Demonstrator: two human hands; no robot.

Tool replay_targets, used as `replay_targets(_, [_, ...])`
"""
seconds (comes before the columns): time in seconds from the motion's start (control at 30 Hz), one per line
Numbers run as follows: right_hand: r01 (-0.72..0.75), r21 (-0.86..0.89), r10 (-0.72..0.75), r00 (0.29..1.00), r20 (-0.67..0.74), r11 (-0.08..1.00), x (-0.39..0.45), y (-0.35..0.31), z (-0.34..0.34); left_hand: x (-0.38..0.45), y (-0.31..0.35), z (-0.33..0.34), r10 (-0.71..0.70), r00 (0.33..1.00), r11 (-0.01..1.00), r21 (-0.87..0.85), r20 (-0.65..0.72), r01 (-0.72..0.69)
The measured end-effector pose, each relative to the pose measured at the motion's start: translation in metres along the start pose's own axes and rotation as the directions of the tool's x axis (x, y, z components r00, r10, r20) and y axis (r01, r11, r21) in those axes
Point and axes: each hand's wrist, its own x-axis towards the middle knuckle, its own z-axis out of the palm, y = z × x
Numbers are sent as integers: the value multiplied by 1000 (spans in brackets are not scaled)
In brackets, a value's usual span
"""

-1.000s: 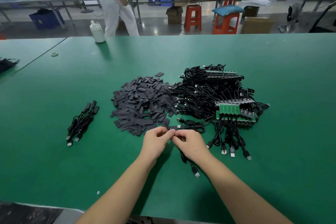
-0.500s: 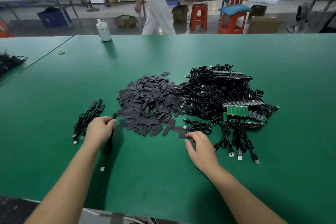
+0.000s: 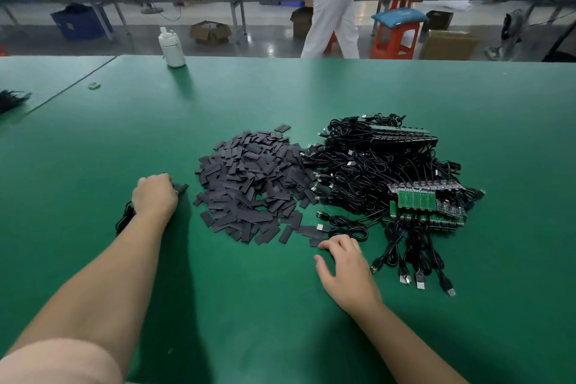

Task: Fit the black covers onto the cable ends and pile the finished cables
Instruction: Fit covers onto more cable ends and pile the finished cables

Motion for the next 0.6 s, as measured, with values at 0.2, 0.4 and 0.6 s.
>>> replay_targets(0.2, [-4,34,3,1000,8,999,-1,-1,-1,-37,59,-9,178,940,955,-181,-290,-237])
replay_targets(0.4, [-81,252,92,995,-31,964,0,-5,-11,-136,188,-21,507,860,638,-642,-66,-425])
replay_targets(0.6, [-175,364,239,961,-138,915,-6,-1,-70,-210,276,-14,657,745,520,-785,117,-335])
